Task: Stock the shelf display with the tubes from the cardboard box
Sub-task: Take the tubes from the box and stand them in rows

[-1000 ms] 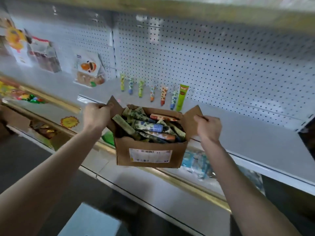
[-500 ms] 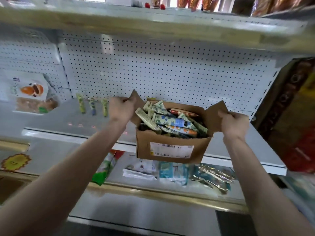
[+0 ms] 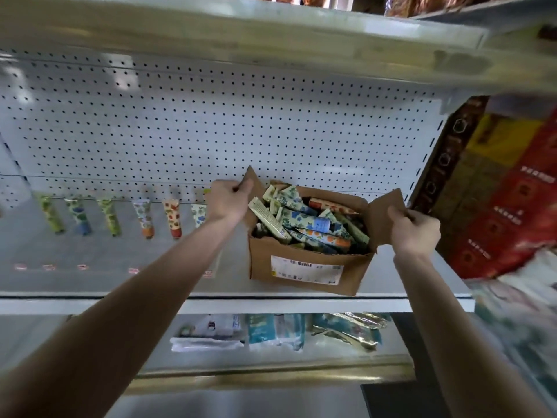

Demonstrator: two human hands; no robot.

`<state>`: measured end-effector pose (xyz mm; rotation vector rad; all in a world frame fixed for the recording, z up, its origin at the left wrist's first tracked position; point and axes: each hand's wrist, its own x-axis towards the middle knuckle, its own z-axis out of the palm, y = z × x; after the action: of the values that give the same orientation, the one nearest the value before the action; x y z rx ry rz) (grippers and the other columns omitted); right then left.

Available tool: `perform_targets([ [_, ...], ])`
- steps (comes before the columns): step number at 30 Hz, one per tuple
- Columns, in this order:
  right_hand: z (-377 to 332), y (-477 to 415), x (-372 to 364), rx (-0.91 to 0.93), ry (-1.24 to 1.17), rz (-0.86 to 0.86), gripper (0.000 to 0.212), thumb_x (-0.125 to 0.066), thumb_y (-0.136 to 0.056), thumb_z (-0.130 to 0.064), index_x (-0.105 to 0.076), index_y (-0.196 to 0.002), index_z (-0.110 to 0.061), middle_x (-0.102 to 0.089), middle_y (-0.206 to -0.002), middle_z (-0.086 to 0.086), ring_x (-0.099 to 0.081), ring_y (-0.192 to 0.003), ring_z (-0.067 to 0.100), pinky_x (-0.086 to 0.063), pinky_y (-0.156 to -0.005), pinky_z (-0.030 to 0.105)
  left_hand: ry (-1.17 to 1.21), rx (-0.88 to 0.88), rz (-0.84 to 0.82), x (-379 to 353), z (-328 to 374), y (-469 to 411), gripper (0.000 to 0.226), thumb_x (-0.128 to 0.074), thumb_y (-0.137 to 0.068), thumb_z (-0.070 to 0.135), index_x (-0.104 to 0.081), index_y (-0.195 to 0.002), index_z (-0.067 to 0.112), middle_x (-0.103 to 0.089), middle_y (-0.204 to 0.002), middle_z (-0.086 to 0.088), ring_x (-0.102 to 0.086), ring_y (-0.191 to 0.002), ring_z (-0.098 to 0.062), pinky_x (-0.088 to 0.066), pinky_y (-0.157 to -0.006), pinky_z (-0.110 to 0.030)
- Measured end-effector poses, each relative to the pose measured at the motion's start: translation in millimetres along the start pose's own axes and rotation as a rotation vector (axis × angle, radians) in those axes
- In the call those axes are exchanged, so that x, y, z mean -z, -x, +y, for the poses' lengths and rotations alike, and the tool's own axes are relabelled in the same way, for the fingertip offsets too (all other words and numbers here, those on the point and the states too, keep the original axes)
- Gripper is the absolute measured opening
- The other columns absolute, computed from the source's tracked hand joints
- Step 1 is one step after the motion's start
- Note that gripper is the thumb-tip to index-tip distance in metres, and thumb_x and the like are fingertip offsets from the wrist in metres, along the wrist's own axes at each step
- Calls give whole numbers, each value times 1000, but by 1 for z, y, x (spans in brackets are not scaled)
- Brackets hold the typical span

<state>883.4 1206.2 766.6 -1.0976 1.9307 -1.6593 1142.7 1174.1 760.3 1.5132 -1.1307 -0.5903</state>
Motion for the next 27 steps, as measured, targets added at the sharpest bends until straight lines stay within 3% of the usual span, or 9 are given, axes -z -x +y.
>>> perform_targets([
  [3,0,-10,-7,-23,22,28,31,-59,-88,-13,-60,-96,17,-62,-96,34,-56,-93,49,-49,-81,50,-48,-23,-10,-16,3,-17,51,-54,-94,24,-30,-50,12,-28,-47,-2,-26,-42,-14,-20,-42,-24],
  [5,1,-18,-13,-56,3,24,33,-59,-88,-14,-58,-97,18,-59,-86,35,-52,-81,50,-49,-74,46,-63,-20,-23,-24,3,-29,44,-54,-94,24,-39,-55,10,-35,-53,-4,-32,-52,-19,-24,-48,-26],
  [9,3,-24,-26,-115,-46,27,32,-59,-87,-12,-57,-90,20,-50,-69,24,-40,-63,35,-41,-62,36,-57,0,-69,-34,0,-51,29,-52,-95,23,-57,-74,4,-48,-68,-7,-42,-66,-18,-32,-61,-27],
  [11,6,-21,-34,-133,-69,29,31,-58,-86,-11,-57,-88,21,-59,-78,34,-51,-73,49,-50,-68,46,-64,2,-84,-37,-3,-63,24,-51,-95,22,-56,-77,7,-50,-72,-5,-44,-69,-18,-34,-67,-27],
  [13,8,-15,-41,-166,-81,32,29,-58,-87,-11,-59,-84,17,-63,-84,32,-58,-83,47,-52,-77,54,-66,5,-102,-38,-7,-73,22,-50,-96,21,-54,-78,9,-47,-68,0,-42,-64,-14,-35,-70,-27],
  [18,10,-9,-57,-206,-101,10,27,-56,-89,-14,-57,-66,1,-52,-60,5,-51,-65,25,-53,-74,45,-83,-30,-152,-36,-12,-91,19,-48,-97,20,-55,-81,13,-48,-83,-7,-42,-77,-16,-33,-70,-28],
  [21,9,-5,-64,-228,-111,1,31,-55,-89,-15,-52,-59,-13,-54,-63,2,-54,-67,24,-55,-76,45,-73,-34,-167,-36,-13,-99,18,-48,-97,20,-56,-82,12,-50,-86,-6,-43,-79,-15,-34,-69,-27],
  [24,10,-2,-71,-273,-143,-24,27,-54,-89,-15,-52,-62,-15,-57,-68,3,-57,-73,26,-54,-80,48,-35,-35,-193,-36,-15,-106,16,-47,-97,17,-57,-86,12,-50,-87,-4,-42,-81,-15,-34,-63,-26],
  [27,11,4,-74,-339,-210,-73,21,-54,-88,-12,-54,-68,-18,-61,-77,6,-61,-79,27,-55,-80,49,-25,-35,-233,-37,-11,-113,18,-45,-98,17,-61,-104,11,-51,-93,-1,-43,-89,-16,-36,-74,-25],
])
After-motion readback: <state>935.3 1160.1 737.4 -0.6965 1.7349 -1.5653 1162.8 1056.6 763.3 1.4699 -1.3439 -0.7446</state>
